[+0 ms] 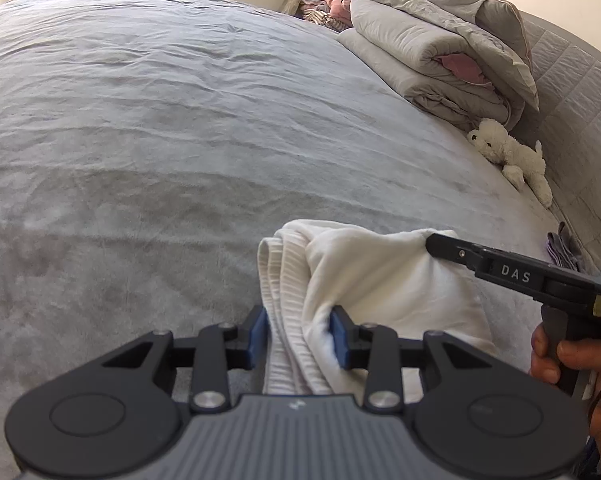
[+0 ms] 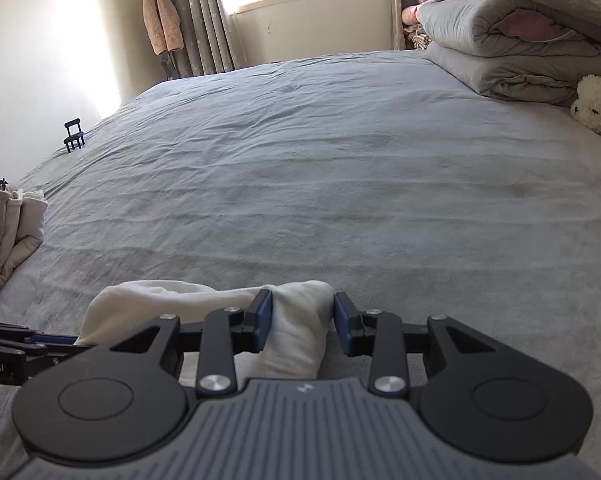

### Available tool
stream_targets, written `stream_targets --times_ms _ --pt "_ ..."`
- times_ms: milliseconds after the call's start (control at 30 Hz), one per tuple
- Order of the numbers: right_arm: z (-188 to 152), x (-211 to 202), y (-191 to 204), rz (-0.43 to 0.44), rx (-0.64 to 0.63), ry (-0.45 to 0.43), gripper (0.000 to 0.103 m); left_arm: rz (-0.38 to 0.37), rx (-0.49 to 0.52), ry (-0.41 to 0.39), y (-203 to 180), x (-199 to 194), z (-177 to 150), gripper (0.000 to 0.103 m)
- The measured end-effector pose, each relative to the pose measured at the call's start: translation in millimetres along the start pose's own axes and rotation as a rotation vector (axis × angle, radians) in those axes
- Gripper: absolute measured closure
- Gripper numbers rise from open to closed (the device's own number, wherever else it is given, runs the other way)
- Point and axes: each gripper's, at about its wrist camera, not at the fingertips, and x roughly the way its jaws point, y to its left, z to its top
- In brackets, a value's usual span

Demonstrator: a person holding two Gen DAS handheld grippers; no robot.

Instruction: Fold clothes

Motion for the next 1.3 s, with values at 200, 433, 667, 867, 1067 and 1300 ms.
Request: stream_targets --times_ms 200,433,667,867,1067,1300 --pt "-0.1 -6.7 -7.3 -0.032 0.036 -0.035 0.046 0.02 0.008 -0.003 -3.6 0.3 0.2 0.067" --pt "-5.4 -12.2 -5.2 -0.082 0.039 -0.066 0.045 0.029 0.008 0.002 -5.0 0.9 0.8 0.066" --pt "-13.3 -13.7 -16.1 -0.117 0.126 -0.089 0.039 0.034 0.007 0.016 -6.2 1.8 3.9 0.065" --pt "-10.2 -14.2 -9.0 -0.105 0.06 -0.08 0.054 0.03 -0.014 0.029 -4.8 3.3 6.1 0.066" --pt "-7.3 -11.3 9.5 -0.112 -0.066 -0.075 0.093 0.029 -0.011 0.018 -4.9 2.9 5.6 0.069" --pt "0.7 -19.7 3.2 -0.13 -0.037 -0.091 0.092 0.025 -0.021 0.008 -3.9 -0.2 7.4 0.074"
